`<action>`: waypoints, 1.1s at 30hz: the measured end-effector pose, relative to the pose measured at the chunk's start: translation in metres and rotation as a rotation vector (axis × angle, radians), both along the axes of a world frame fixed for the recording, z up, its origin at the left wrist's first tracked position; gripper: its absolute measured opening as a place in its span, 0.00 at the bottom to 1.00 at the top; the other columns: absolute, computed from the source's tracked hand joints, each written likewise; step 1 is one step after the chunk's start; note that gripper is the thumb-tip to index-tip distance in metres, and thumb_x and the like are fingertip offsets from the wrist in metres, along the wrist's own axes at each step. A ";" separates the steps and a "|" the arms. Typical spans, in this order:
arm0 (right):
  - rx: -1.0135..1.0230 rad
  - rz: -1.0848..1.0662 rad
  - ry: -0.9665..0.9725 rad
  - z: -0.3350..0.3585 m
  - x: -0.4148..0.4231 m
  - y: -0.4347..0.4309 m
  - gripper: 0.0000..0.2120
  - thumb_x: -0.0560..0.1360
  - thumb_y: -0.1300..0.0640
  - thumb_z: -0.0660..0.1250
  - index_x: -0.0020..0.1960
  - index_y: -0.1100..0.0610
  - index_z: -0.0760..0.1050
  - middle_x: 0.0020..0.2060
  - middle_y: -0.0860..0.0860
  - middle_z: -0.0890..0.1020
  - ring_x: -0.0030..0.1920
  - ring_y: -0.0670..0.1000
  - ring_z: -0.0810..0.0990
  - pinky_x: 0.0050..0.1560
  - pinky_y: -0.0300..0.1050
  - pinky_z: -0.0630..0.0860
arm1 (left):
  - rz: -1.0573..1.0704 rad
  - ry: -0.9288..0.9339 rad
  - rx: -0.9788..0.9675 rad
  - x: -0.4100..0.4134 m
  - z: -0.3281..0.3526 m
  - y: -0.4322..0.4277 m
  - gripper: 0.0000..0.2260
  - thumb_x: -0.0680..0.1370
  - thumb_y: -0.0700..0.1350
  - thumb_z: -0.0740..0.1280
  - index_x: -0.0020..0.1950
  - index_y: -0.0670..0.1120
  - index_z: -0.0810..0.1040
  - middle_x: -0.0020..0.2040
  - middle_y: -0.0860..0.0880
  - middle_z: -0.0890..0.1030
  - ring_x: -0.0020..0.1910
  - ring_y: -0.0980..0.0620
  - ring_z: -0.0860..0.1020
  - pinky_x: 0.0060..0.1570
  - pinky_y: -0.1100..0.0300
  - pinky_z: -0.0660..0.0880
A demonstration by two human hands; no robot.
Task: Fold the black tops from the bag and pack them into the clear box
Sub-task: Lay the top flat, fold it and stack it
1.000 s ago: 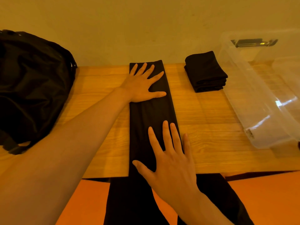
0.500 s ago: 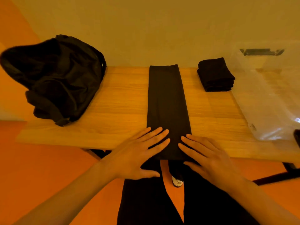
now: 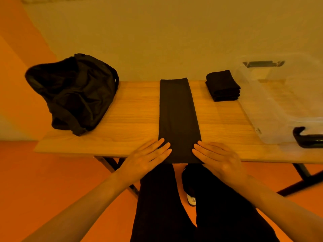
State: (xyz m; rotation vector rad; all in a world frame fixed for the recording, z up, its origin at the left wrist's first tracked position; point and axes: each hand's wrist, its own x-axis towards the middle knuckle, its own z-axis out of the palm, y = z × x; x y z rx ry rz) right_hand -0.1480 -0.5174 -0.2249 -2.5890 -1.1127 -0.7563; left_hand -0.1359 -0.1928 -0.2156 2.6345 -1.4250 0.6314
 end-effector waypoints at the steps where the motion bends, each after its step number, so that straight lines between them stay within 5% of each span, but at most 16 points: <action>1: 0.001 -0.003 -0.004 0.002 -0.001 0.001 0.17 0.80 0.52 0.66 0.67 0.55 0.78 0.66 0.52 0.78 0.69 0.51 0.75 0.69 0.49 0.71 | 0.000 -0.010 0.001 -0.001 0.000 -0.001 0.35 0.74 0.34 0.76 0.77 0.42 0.65 0.76 0.42 0.70 0.77 0.42 0.66 0.74 0.44 0.66; 9: 0.030 -0.028 0.142 0.016 -0.006 0.002 0.18 0.79 0.47 0.63 0.66 0.51 0.79 0.65 0.48 0.80 0.68 0.48 0.77 0.70 0.46 0.65 | -0.011 0.056 -0.087 -0.006 0.000 -0.002 0.27 0.72 0.36 0.77 0.71 0.42 0.76 0.72 0.42 0.75 0.73 0.44 0.72 0.70 0.48 0.72; 14: 0.102 0.030 0.284 0.033 -0.014 -0.005 0.16 0.79 0.45 0.64 0.64 0.46 0.79 0.62 0.42 0.81 0.66 0.41 0.76 0.68 0.46 0.67 | -0.001 0.308 -0.274 -0.015 0.014 -0.001 0.15 0.80 0.48 0.66 0.65 0.47 0.82 0.68 0.50 0.79 0.69 0.52 0.75 0.66 0.51 0.73; 19: 0.299 0.051 0.449 0.063 -0.019 -0.004 0.14 0.77 0.42 0.66 0.60 0.44 0.82 0.56 0.37 0.83 0.62 0.37 0.78 0.62 0.49 0.75 | 0.042 0.552 -0.468 -0.029 0.045 -0.002 0.14 0.79 0.52 0.69 0.63 0.50 0.84 0.62 0.58 0.82 0.63 0.60 0.77 0.62 0.54 0.73; 23: 0.421 0.078 0.560 0.079 -0.023 0.002 0.15 0.78 0.40 0.64 0.61 0.43 0.80 0.57 0.36 0.83 0.61 0.41 0.80 0.60 0.44 0.76 | 0.038 0.704 -0.631 -0.030 0.070 -0.007 0.11 0.79 0.50 0.71 0.59 0.49 0.85 0.56 0.58 0.85 0.57 0.56 0.82 0.58 0.53 0.77; 26: 0.566 0.054 0.647 0.087 -0.017 0.011 0.16 0.78 0.36 0.63 0.57 0.43 0.82 0.49 0.39 0.85 0.52 0.44 0.83 0.49 0.36 0.77 | 0.061 0.828 -0.761 -0.021 0.080 -0.010 0.11 0.79 0.49 0.70 0.56 0.45 0.87 0.52 0.54 0.86 0.54 0.52 0.83 0.54 0.55 0.79; 31: 0.844 -0.093 0.827 0.095 0.017 0.026 0.11 0.73 0.49 0.67 0.47 0.55 0.83 0.40 0.41 0.85 0.45 0.39 0.83 0.44 0.30 0.76 | 0.164 0.873 -0.961 0.008 0.083 -0.026 0.06 0.78 0.45 0.71 0.43 0.46 0.85 0.40 0.55 0.83 0.43 0.59 0.81 0.46 0.66 0.74; 33: 0.928 -0.176 0.900 0.095 0.038 0.031 0.06 0.75 0.53 0.68 0.46 0.53 0.83 0.40 0.43 0.86 0.45 0.40 0.84 0.43 0.31 0.77 | 0.309 0.852 -1.021 0.023 0.079 -0.038 0.15 0.79 0.46 0.71 0.34 0.42 0.78 0.31 0.57 0.76 0.35 0.62 0.74 0.38 0.68 0.69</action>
